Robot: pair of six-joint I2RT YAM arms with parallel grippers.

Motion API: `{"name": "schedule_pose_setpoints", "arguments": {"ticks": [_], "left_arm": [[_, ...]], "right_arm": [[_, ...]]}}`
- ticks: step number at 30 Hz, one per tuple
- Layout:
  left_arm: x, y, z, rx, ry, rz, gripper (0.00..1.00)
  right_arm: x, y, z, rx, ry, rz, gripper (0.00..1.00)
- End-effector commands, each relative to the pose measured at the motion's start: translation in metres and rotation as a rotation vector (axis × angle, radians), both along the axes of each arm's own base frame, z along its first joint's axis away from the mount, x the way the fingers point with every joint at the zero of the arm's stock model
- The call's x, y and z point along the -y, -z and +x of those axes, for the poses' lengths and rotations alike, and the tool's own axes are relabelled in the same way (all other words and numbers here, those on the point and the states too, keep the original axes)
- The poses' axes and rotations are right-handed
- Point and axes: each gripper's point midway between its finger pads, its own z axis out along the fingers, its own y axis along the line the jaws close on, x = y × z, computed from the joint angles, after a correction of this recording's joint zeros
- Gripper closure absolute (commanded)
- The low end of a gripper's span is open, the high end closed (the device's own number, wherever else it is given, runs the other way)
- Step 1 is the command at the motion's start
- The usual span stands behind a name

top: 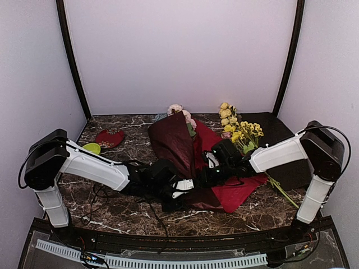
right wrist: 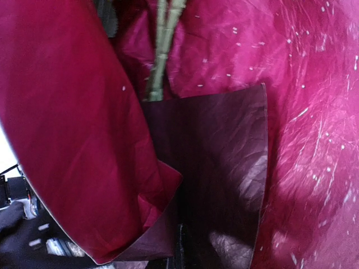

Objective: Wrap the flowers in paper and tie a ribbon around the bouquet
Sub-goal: Fold the 1/4-folded wrapping paper at the center of the board, then press the fold line of the folded bouquet.

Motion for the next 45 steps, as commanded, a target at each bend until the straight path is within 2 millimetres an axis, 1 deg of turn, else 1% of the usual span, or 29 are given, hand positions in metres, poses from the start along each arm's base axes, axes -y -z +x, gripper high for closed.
{"name": "schedule_pose_setpoints", "arguments": {"ticks": [1,3,4,6,8,10,12,16,18,21,22,26,30,33,35,36,37,42,43,45], "left_arm": [[0.005,-0.058,-0.013,-0.013,0.043,-0.152,0.53],[0.000,-0.070,-0.006,0.016,0.004,-0.193,0.54],[-0.003,-0.075,0.001,0.031,-0.030,-0.210,0.54],[-0.013,-0.076,0.022,0.040,-0.129,-0.206,0.59],[-0.022,-0.069,0.042,0.034,-0.221,-0.180,0.64],[-0.028,-0.052,0.056,0.038,-0.281,-0.121,0.67],[-0.030,-0.039,0.063,0.043,-0.311,-0.064,0.68],[-0.028,-0.020,0.069,0.044,-0.319,-0.002,0.67],[-0.027,-0.014,0.068,0.048,-0.308,0.017,0.67],[-0.024,-0.004,0.055,0.045,-0.254,0.049,0.66],[-0.023,0.000,0.050,0.039,-0.234,0.060,0.66],[-0.032,0.022,0.038,-0.007,-0.210,0.126,0.66],[-0.034,0.031,0.031,-0.031,-0.190,0.144,0.66],[-0.036,0.033,0.029,-0.034,-0.188,0.155,0.66],[-0.037,0.034,0.027,-0.039,-0.184,0.158,0.66],[-0.037,0.034,0.026,-0.042,-0.178,0.157,0.66],[-0.037,0.035,0.025,-0.046,-0.172,0.158,0.66],[-0.036,0.033,0.013,-0.083,-0.134,0.143,0.67],[-0.036,0.032,0.010,-0.087,-0.119,0.135,0.67],[-0.035,0.027,0.002,-0.083,-0.086,0.113,0.67]], "right_arm": [[0.004,0.015,-0.001,-0.033,0.008,-0.005,1.00],[0.003,0.017,-0.001,-0.040,0.005,-0.001,1.00],[0.003,0.018,-0.002,-0.045,0.003,0.001,1.00],[0.003,0.019,-0.003,-0.047,0.007,0.002,1.00],[0.004,0.019,-0.003,-0.047,0.013,0.004,1.00],[0.004,0.019,-0.003,-0.048,0.013,0.005,1.00],[0.004,0.018,-0.004,-0.050,0.013,0.005,1.00],[0.005,0.015,-0.003,-0.041,0.018,0.012,1.00],[0.004,0.015,-0.004,-0.044,0.014,0.016,1.00],[0.005,0.013,-0.004,-0.042,0.019,0.017,1.00],[0.005,0.011,-0.003,-0.034,0.021,0.018,0.97],[0.007,0.000,0.003,0.017,0.025,0.025,0.85],[0.004,-0.013,0.012,0.062,0.020,0.034,0.73],[0.006,-0.016,0.022,0.085,0.034,0.008,0.70],[0.010,-0.016,0.028,0.089,0.051,-0.011,0.71],[0.010,-0.016,0.030,0.091,0.056,-0.011,0.72],[0.011,-0.016,0.032,0.092,0.058,-0.008,0.75],[0.016,-0.014,0.035,0.087,0.071,-0.027,0.96],[0.018,-0.011,0.034,0.081,0.076,-0.035,0.98],[0.022,-0.006,0.033,0.070,0.081,-0.045,1.00]]}}
